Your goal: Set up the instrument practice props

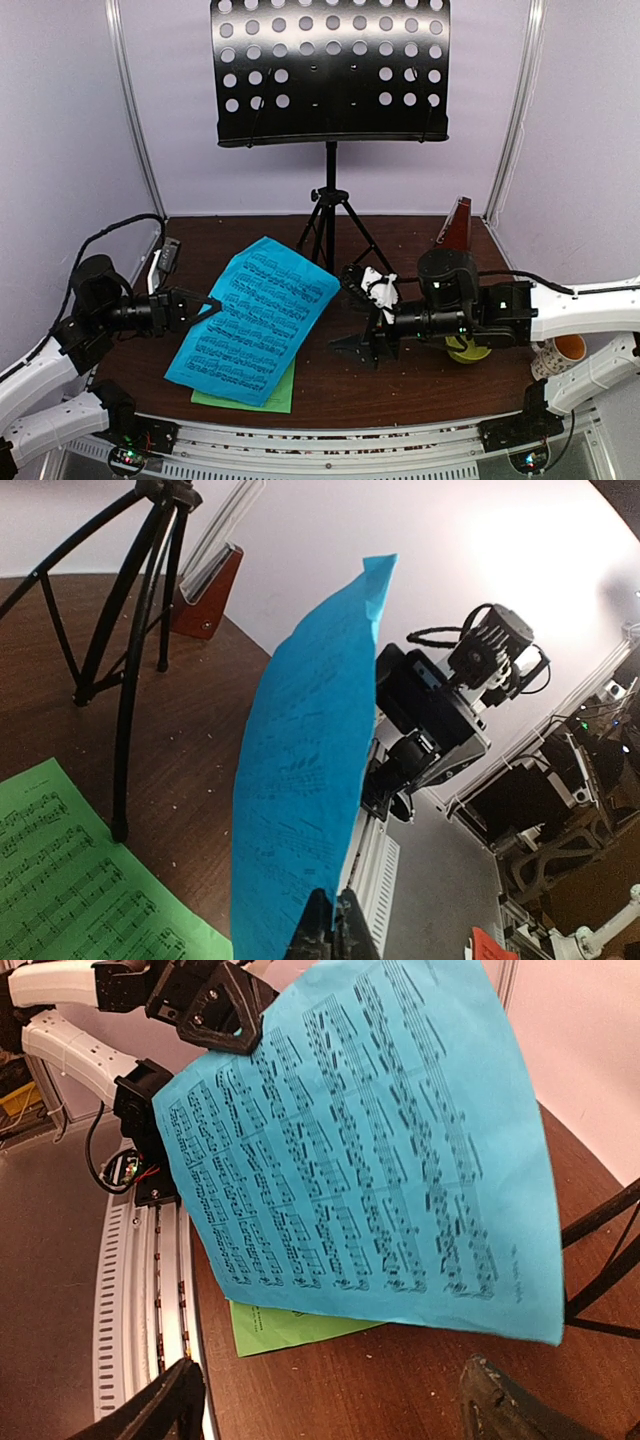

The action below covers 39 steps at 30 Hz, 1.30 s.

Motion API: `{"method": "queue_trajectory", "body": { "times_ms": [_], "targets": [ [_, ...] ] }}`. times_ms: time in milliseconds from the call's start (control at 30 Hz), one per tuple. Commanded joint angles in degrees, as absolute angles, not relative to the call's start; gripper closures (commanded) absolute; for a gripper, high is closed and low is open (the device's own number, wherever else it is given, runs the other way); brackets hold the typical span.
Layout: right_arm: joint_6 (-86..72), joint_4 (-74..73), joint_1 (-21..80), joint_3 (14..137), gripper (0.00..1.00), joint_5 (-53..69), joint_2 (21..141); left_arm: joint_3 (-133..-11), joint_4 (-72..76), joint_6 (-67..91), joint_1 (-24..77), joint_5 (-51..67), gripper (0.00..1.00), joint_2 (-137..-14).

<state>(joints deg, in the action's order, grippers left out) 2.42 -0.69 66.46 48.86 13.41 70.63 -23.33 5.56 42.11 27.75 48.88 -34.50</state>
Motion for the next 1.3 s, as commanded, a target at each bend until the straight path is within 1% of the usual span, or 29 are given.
{"method": "queue_trajectory", "body": {
  "times_ms": [0, 167, 267, 467, 667, 767, 833, 1100, 1267],
  "targets": [
    [6.9, -8.22, 66.6, 55.12, 0.12, 13.0, 68.05, -29.0, 0.13, 37.53, 30.85, 47.72, 1.0, -37.93],
    [11.11, -15.18, 67.75, 60.31, 0.12, 11.94, 65.85, -33.37, -1.76, 35.05, 35.55, 48.99, 1.0, -45.08],
    [13.95, -18.21, 69.27, 62.69, 0.14, 9.22, 64.26, -36.75, -5.08, 32.53, 39.79, 48.81, 1.0, -49.78],
    [22.86, -28.04, 75.89, 69.98, 0.21, -0.57, 66.88, -43.81, -9.17, 30.82, 47.32, 50.15, 1.0, -61.3],
    [28.54, -37.53, 80.66, 76.79, 0.32, -7.26, 73.1, -51.37, -13.22, 28.58, 53.37, 51.6, 1.0, -70.61],
    [29.13, -40.73, 81.72, 79.18, 0.4, -7.24, 76.18, -55.71, -16.43, 26.61, 55.8, 52.23, 1.0, -75.12],
    [29.34, -42.28, 82.03, 80.12, 0.42, -7.12, 77.79, -58.02, -18.3, 25.6, 57.0, 52.56, 1.0, -77.66],
    [29.06, -46.72, 82.36, 81.23, 0.48, -7.26, 82.43, -61.63, -19.79, 24.44, 59.44, 54.13, 1.0, -82.86],
    [27.93, -49.02, 82.36, 82.84, 0.5, -6.42, 85.08, -63.25, -21.17, 23.86, 59.98, 53.89, 1.0, -84.54]
  ]
}}
